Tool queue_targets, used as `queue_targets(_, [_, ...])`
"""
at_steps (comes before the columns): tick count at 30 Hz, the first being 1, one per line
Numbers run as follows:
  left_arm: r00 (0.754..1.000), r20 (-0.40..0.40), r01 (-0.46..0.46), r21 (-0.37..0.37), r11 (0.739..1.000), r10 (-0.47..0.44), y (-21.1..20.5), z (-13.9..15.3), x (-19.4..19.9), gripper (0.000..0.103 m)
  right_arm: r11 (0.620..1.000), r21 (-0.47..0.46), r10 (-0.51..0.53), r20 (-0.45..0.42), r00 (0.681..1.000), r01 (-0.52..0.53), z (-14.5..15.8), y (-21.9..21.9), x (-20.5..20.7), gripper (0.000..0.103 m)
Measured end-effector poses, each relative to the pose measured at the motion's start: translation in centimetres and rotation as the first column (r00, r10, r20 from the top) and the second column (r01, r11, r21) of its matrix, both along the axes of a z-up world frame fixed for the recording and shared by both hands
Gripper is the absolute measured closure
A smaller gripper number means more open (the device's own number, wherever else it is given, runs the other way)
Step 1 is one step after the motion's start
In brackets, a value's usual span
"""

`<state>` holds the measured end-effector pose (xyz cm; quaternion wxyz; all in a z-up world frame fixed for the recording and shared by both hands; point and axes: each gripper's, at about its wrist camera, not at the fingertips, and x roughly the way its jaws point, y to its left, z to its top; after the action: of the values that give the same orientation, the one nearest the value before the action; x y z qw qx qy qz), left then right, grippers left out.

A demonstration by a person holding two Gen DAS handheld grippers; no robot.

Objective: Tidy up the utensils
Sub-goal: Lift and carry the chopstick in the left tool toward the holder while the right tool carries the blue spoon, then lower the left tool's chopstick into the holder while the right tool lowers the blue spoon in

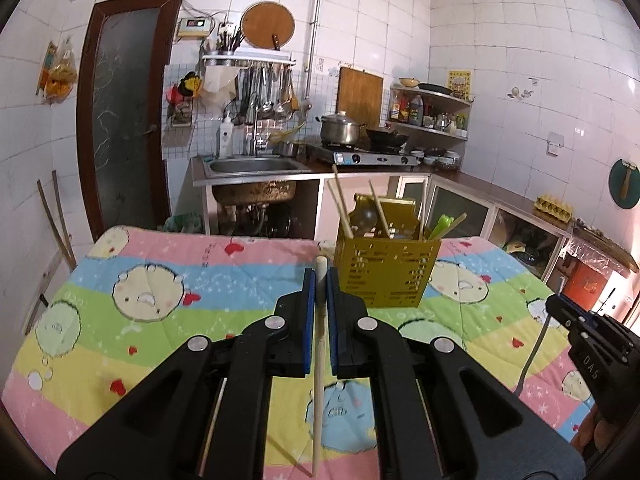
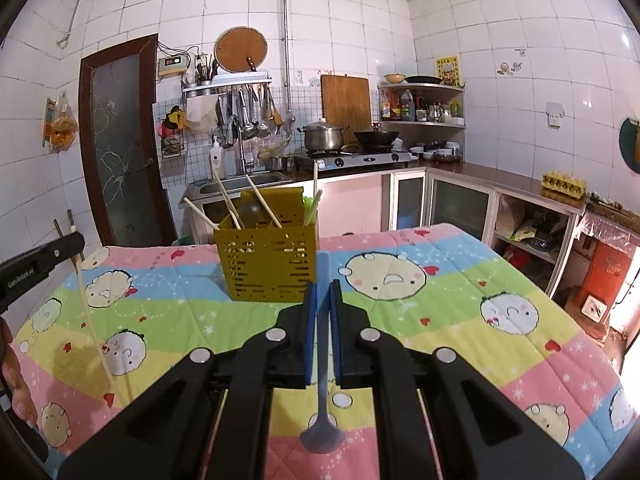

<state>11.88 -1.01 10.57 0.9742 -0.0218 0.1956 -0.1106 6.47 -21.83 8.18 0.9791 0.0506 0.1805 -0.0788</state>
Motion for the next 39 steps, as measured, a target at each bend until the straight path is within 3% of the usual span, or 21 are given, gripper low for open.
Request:
queue_targets(14, [0.994,0.103,0.048,-0.015,0.999,-0.046,-2.8,5.9,4.3,0.099,0.999,-0.033,0.015,0.045,0.999,-0.014,4.6,0.2,4.9,0.096])
queue_targets(25, [0.987,0.154,0.052,-0.087,0.995,-0.038,-5.4,12.2,13.8,0.099,0.999,-0.017,0.048,0.123,0.991,-0.046,11.9,-0.8,13.0,0.096])
queue_targets(32, [0.985,0.172,0.035,-0.108,0.994,-0.016,-7.5,11.9,19.3,0.099,0.998,-0.006,0.059,0.125,0.99,-0.059,12.8,-1.4,18.9,0.096])
queue_targets(39, [0.989,0.144,0.036,-0.075,0.997,-0.025,-9.2,8.5,22.6,0.099,0.998,-0.002,0.068,0.06,0.996,-0.068,8.5,-1.6,24.0,0.096])
